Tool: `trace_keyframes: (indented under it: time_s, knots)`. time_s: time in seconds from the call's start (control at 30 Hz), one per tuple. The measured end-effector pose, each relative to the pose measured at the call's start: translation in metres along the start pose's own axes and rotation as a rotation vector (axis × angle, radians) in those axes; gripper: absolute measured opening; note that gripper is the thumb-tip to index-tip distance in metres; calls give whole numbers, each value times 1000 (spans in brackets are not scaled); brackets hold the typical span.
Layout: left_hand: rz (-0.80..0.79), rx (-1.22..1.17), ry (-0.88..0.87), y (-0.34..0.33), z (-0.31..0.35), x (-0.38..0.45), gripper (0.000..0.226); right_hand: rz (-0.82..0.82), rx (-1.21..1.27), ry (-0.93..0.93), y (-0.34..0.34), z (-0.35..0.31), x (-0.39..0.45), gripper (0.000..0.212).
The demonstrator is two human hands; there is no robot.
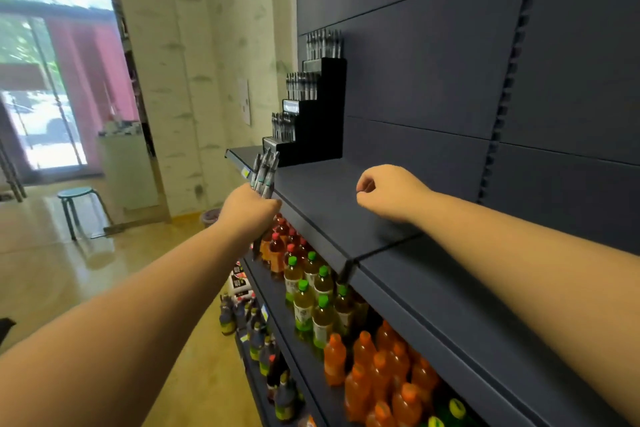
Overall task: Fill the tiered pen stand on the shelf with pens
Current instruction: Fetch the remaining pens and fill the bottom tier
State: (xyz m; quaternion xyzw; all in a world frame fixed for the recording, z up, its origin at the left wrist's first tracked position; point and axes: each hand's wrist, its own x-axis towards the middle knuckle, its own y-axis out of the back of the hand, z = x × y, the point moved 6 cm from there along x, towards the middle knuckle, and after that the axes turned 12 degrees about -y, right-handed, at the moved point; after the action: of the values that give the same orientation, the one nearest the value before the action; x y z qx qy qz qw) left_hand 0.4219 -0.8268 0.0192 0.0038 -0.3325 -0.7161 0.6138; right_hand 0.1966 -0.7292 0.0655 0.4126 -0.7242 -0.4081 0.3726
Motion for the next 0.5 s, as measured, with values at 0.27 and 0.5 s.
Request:
trace_keyframes:
  time_s: [0.27,0.5]
  knots:
    - [67,-66,114,41,-81,77,8,-45,-16,57,-61,-67,94,14]
    - [10,-55,136,63,-163,168,14,79,-336,104,-112,-119,164,18]
